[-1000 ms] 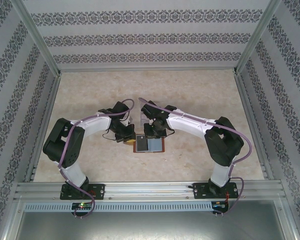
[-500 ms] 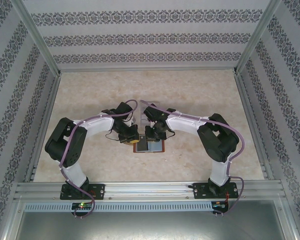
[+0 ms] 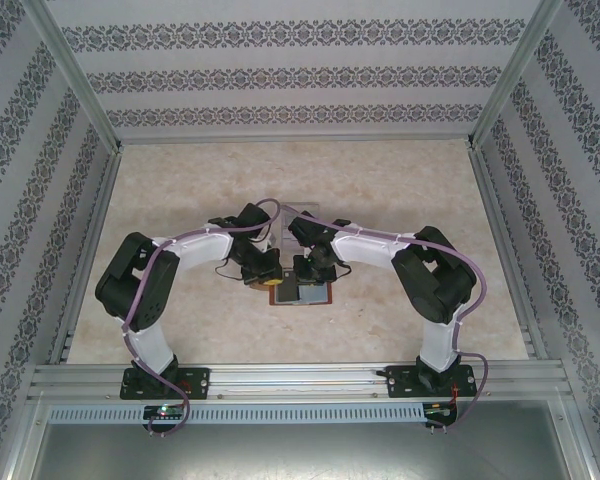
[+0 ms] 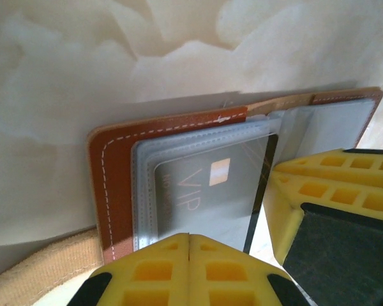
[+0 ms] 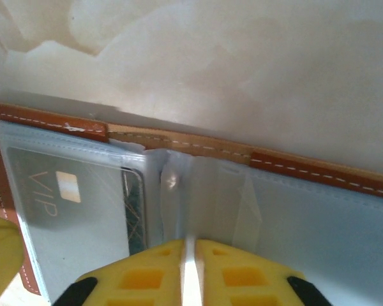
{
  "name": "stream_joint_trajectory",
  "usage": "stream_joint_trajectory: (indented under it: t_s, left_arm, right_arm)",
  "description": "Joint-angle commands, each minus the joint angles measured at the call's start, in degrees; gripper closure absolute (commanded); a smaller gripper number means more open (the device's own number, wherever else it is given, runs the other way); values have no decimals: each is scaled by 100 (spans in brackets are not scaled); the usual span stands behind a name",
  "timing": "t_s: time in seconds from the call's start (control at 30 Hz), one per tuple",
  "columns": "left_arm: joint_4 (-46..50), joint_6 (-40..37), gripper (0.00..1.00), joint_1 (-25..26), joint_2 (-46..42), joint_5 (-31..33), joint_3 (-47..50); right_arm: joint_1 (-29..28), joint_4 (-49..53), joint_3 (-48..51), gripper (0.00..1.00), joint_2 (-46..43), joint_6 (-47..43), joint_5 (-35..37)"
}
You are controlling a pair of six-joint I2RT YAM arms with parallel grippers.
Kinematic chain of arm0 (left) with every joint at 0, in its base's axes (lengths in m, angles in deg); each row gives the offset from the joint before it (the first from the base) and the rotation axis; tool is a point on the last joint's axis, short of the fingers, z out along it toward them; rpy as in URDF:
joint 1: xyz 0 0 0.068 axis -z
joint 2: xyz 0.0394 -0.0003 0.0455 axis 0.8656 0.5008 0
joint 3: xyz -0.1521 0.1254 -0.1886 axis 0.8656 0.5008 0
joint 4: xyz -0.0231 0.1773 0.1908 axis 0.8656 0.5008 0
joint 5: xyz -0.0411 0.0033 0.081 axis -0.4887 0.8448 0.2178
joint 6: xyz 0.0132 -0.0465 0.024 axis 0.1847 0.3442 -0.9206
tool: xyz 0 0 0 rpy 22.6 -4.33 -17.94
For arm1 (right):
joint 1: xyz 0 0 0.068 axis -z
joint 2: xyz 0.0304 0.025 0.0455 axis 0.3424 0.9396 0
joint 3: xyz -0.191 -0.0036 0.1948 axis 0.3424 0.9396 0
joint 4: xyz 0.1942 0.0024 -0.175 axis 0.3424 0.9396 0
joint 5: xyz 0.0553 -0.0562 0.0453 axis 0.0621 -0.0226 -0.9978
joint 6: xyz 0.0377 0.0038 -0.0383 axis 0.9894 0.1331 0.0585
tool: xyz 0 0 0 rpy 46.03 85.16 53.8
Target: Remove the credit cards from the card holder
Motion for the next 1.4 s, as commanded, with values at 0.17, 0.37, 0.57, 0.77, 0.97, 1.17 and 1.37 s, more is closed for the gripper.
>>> stream_joint_trajectory:
  t_s: [0.17, 0.37, 0.57, 0.77, 0.97, 1.17, 1.37]
  left_arm:
    - [-127, 43, 100, 103, 188, -99, -141]
    - [-123, 53, 100, 126, 128, -110, -154]
    - [-135, 75, 100, 169, 63, -101, -162]
    - [-175, 86, 100, 258, 188, -120, -223]
    - [-220, 62, 100, 301, 355, -94, -217]
    - [-241, 72, 100, 293, 467, -61, -153]
    - [-211, 61, 100, 293, 466, -57, -175]
  right_arm:
    - [-2, 431, 26, 77, -427, -20, 453]
    - [69, 49, 200, 78, -592, 97, 21]
    - [127, -511, 401, 78, -542, 261, -494]
    - [166, -581, 480, 78, -410, 266, -490]
    - [204, -657, 577, 82, -366, 235, -442]
    - [242, -866, 693, 83, -265, 247, -587]
    - [242, -981, 771, 80, -195, 240, -722]
